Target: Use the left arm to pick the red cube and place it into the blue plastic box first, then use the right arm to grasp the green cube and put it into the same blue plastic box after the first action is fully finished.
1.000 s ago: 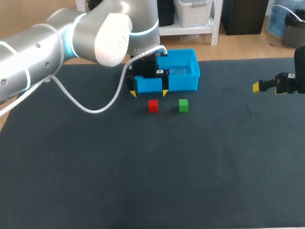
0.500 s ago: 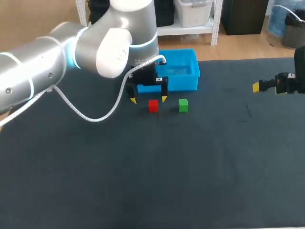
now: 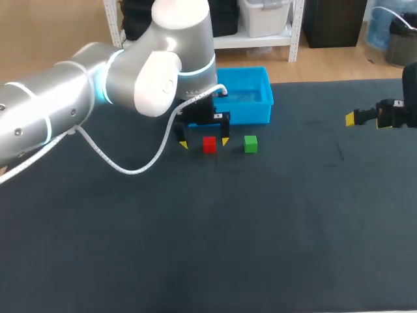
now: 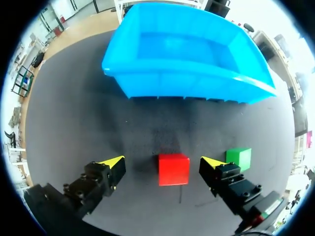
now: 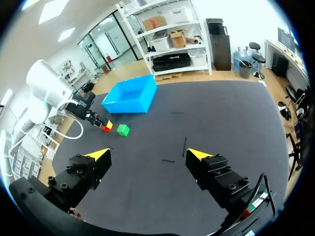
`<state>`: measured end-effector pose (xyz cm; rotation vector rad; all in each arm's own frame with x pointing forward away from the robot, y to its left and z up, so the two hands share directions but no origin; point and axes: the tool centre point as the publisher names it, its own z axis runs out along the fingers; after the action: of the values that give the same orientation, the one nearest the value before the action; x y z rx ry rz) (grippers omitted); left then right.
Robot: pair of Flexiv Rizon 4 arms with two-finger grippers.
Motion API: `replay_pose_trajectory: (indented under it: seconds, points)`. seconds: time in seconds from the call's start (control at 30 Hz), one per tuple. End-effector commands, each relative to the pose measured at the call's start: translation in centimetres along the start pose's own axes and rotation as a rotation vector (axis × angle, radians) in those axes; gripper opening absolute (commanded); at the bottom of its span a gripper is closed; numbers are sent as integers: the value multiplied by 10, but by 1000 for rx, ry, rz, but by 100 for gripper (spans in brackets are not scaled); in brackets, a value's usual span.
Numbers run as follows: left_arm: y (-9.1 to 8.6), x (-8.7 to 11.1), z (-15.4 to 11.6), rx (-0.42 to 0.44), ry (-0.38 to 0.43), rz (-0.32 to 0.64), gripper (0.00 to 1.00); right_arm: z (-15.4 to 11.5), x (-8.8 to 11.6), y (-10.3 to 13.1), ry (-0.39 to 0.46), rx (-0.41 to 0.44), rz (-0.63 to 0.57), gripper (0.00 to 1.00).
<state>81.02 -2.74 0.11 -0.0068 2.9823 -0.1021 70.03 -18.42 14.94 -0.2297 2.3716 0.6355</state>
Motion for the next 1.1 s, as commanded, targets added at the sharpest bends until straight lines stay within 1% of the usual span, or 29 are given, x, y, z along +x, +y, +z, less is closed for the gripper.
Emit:
replay_pose_trajectory:
  seconds: [0.03,0.2,0.43,0.5,0.63,0.73,0.8,0.83,0.87,0.9,0.93,0.97,1.1]
  points:
    - [-3,-4,3,-7,4,-3,100,0,0,0,1,0,0,100]
    - [-4,-5,3,-26,5,-10,100,0,0,0,1,0,0,100]
    - [-11,-3,6,-41,9,0,100,0,0,0,1,0,0,100]
    - [-13,-3,7,-42,11,3,92,0,0,0,1,0,0,100]
    - [-14,-3,8,-49,13,1,84,0,0,0,1,0,0,100]
    - [-14,-4,8,-54,12,3,80,0,0,0,1,0,0,100]
    - [-13,-5,9,-61,8,4,69,0,0,0,1,0,0,100]
    - [-12,-5,9,-62,9,3,67,0,0,0,1,0,0,100]
    - [-11,-6,9,-63,9,2,61,0,0,0,1,0,0,100]
    - [-11,-6,10,-68,9,2,51,0,0,0,1,0,0,100]
    - [-11,-6,10,-69,10,3,48,0,0,0,1,0,0,100]
    - [-10,-6,11,-73,14,5,45,0,0,0,1,0,0,100]
    - [-11,-6,13,-79,15,10,44,0,0,0,1,0,0,100]
